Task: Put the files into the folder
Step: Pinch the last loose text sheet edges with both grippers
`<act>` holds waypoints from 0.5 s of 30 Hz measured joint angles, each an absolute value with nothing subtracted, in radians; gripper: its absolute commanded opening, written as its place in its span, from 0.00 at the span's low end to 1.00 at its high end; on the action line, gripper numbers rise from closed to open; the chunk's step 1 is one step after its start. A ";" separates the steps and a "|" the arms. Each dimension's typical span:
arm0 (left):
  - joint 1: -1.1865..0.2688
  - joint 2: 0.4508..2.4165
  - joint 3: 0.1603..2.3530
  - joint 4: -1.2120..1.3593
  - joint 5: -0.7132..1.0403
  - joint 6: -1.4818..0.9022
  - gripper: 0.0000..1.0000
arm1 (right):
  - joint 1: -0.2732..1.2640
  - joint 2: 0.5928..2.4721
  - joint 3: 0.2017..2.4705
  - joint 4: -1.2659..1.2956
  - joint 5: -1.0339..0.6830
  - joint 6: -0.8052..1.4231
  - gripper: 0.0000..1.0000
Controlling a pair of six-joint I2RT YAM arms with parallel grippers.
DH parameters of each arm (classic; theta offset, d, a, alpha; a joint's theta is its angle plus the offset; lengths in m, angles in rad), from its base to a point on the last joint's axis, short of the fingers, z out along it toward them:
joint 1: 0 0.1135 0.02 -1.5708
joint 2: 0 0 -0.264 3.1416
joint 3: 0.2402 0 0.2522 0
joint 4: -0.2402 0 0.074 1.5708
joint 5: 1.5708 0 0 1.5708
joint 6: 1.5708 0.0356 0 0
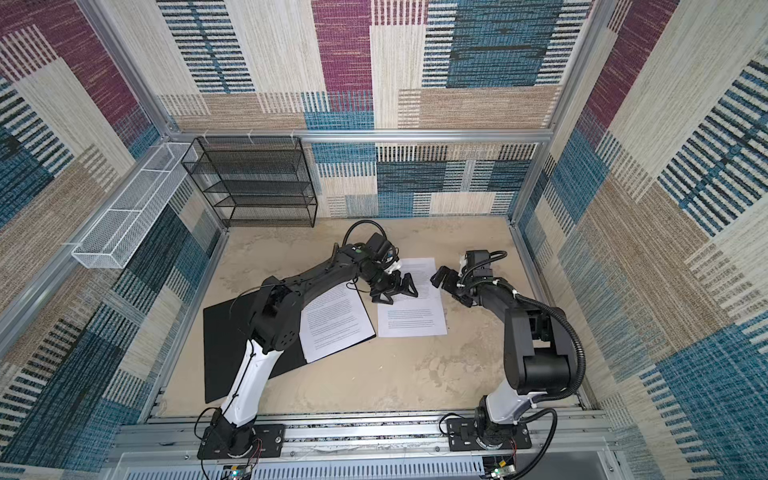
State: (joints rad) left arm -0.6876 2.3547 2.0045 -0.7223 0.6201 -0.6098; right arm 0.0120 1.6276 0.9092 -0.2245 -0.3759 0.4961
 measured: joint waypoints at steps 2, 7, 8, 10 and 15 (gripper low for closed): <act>-0.688 2.367 2.002 -0.722 0.629 -0.610 0.99 | 0.012 1.643 0.900 -0.214 -0.391 0.496 1.00; -0.686 2.382 1.967 -0.709 0.643 -0.608 0.99 | 0.011 1.674 0.881 -0.189 -0.419 0.495 1.00; -0.685 2.382 1.960 -0.700 0.657 -0.609 0.99 | 0.011 1.678 0.879 -0.176 -0.421 0.495 1.00; -0.685 2.380 1.943 -0.684 0.669 -0.609 0.99 | 0.011 1.687 0.876 -0.152 -0.435 0.492 0.99; -0.683 2.373 1.888 -0.640 0.680 -0.614 0.99 | 0.020 1.717 0.862 -0.057 -0.490 0.488 1.00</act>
